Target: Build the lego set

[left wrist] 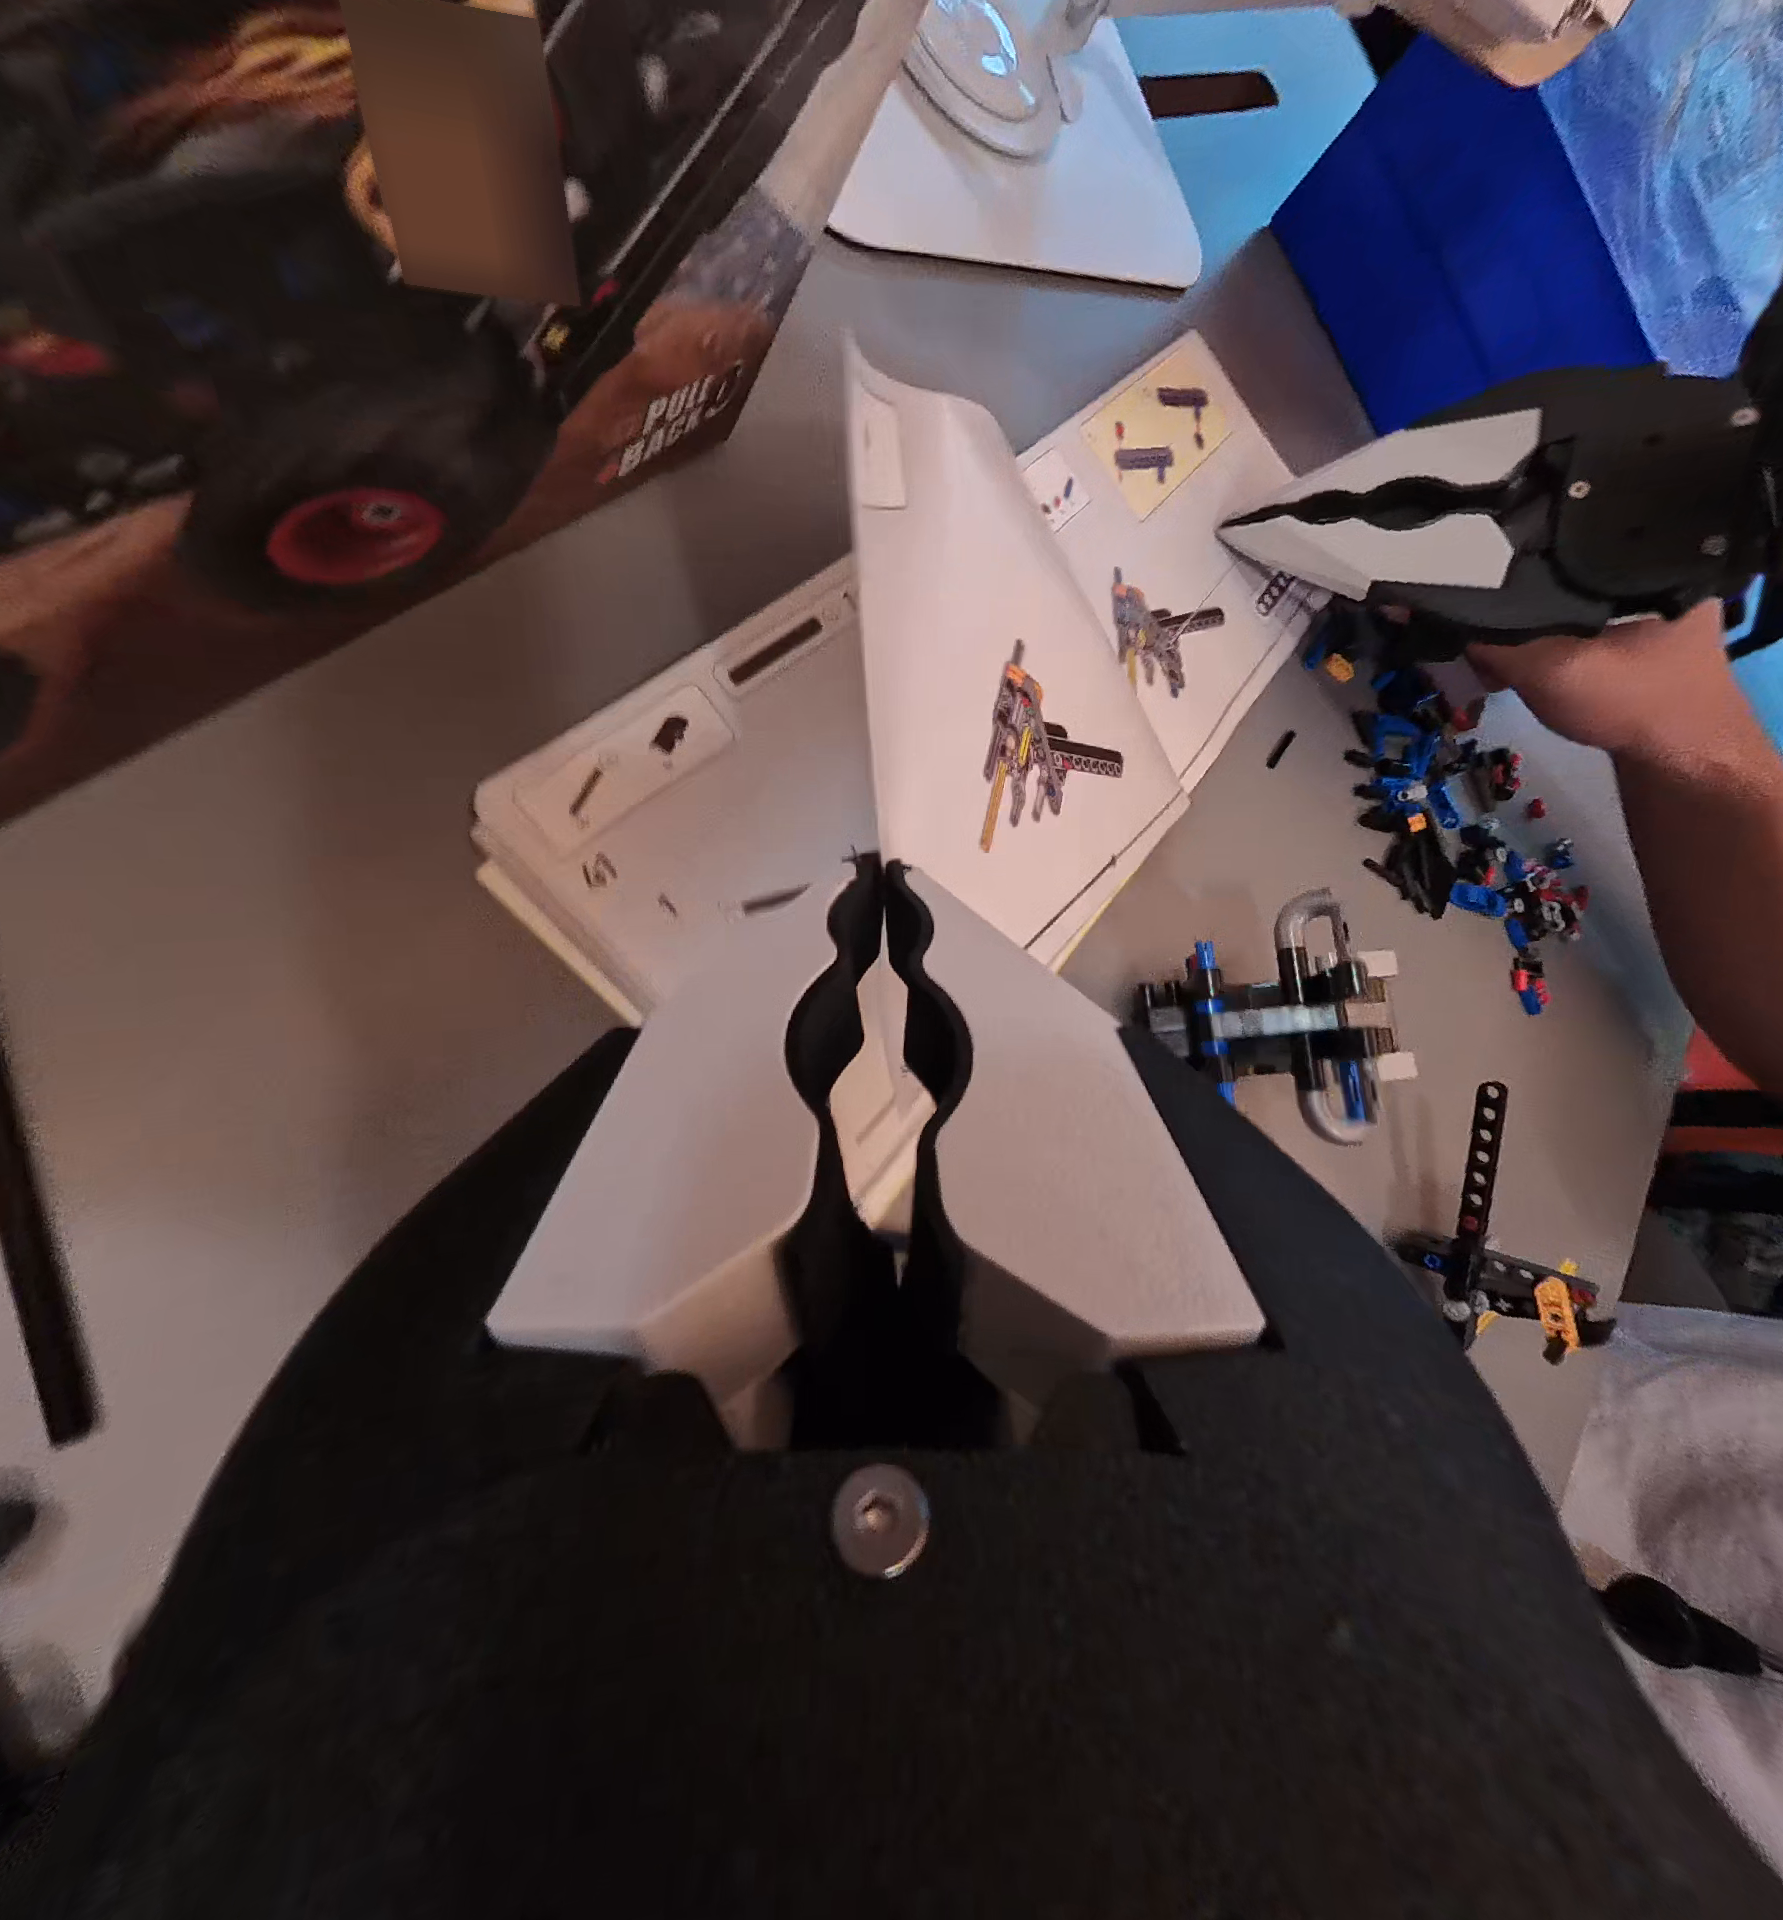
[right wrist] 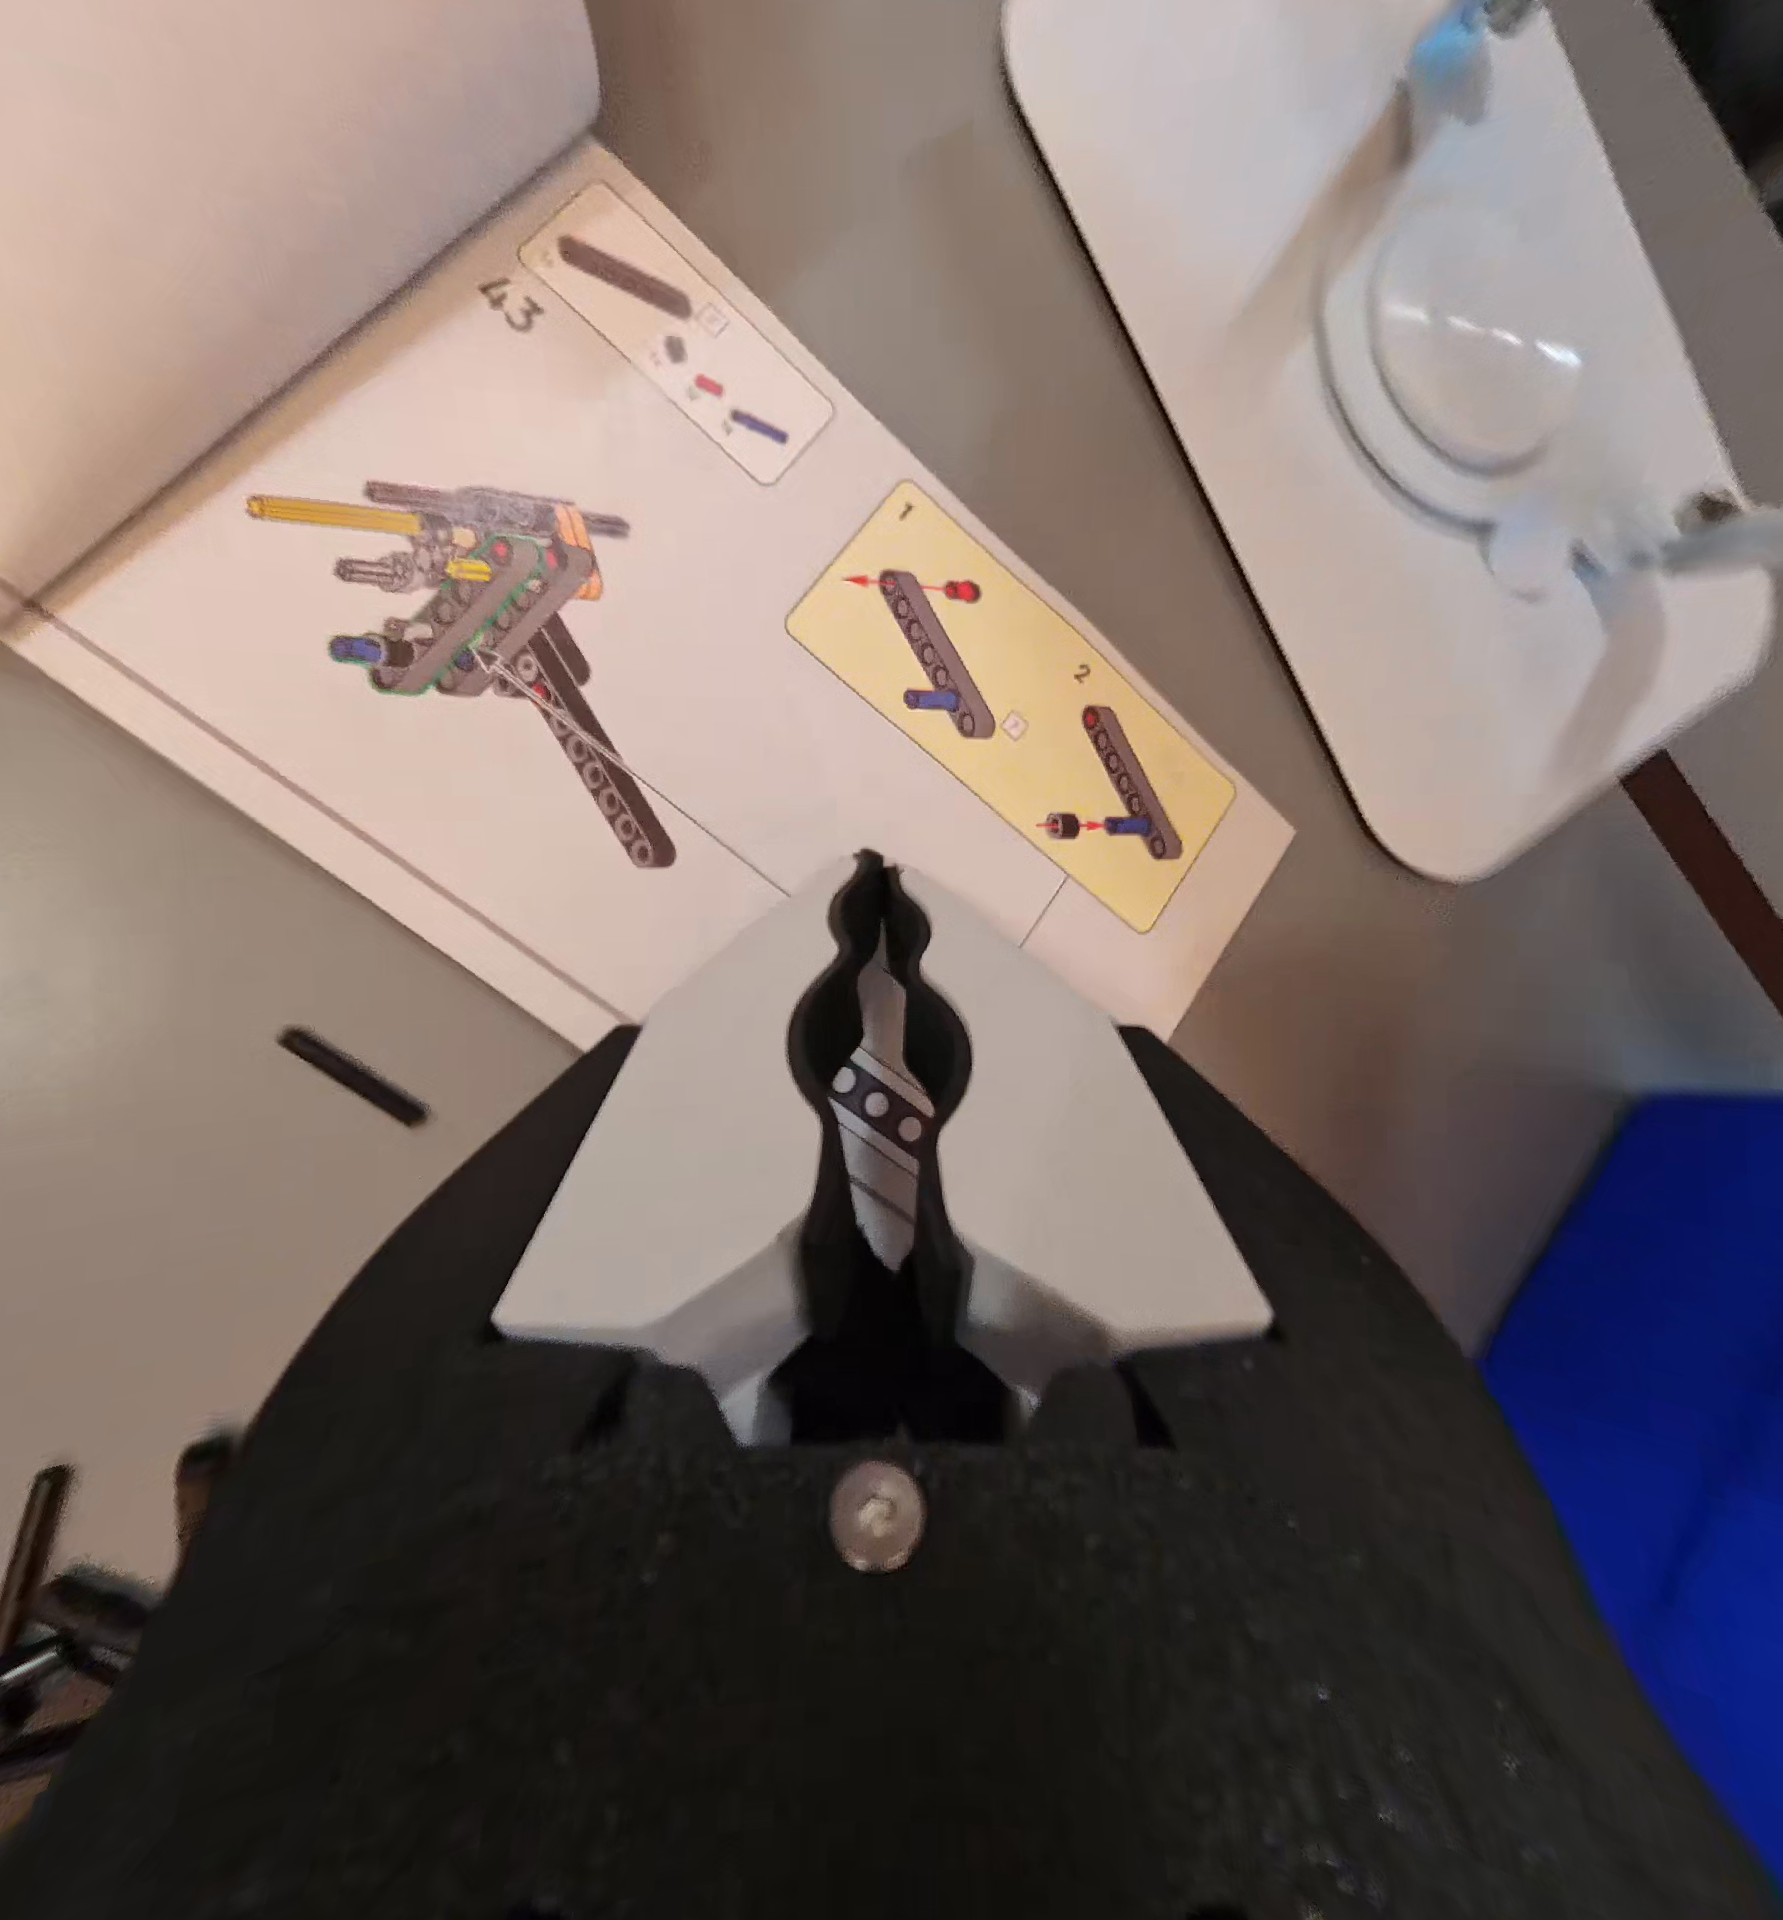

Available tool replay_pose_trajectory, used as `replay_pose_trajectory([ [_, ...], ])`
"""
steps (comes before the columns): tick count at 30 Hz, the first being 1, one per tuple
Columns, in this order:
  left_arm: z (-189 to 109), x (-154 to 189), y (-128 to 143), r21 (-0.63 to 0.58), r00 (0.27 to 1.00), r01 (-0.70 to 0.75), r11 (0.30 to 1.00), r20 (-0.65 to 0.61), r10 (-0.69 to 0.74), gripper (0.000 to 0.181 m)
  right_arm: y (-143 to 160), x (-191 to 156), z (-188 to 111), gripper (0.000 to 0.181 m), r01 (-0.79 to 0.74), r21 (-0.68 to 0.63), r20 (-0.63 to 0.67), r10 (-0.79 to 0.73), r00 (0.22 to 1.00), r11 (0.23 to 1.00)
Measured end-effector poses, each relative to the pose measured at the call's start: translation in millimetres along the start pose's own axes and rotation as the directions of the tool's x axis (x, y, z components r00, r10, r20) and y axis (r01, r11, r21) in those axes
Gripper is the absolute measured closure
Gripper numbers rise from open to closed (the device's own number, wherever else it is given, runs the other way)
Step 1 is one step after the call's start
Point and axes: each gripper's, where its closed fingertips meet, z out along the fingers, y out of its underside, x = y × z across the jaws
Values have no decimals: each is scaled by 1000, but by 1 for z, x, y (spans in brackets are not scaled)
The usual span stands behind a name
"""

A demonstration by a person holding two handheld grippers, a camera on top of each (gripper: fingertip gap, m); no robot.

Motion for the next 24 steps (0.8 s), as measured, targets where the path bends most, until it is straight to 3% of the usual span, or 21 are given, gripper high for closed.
replay_pose_trajectory([
  [1,4,1,-3,-11,1000,-18,1000,9,18,181,6,5,-3,181,2,-13,-45,-2,999,1000],
  [4,12,6,0,-49,1000,-23,999,0,23,181,16,15,-6,181,-6,-18,-124,4,992,1000],
  [14,30,-10,45,-152,998,-16,988,64,27,181,14,18,-4,181,-3,-131,-63,-6,998,991],
  [16,31,-12,49,-168,995,-40,985,88,56,181,-3,13,-9,181,63,-91,-111,-73,991,994],
  [17,31,-12,51,-171,995,-40,984,86,55,181,-20,-2,-13,181,79,-19,-76,-80,994,997],
  [20,31,-13,53,-165,997,-17,986,74,30,181,-59,-85,-23,181,51,166,274,-95,957,985],
  [24,31,-12,56,-164,998,0,986,54,9,181,-56,-105,-12,181,42,140,350,-89,932,989],
])
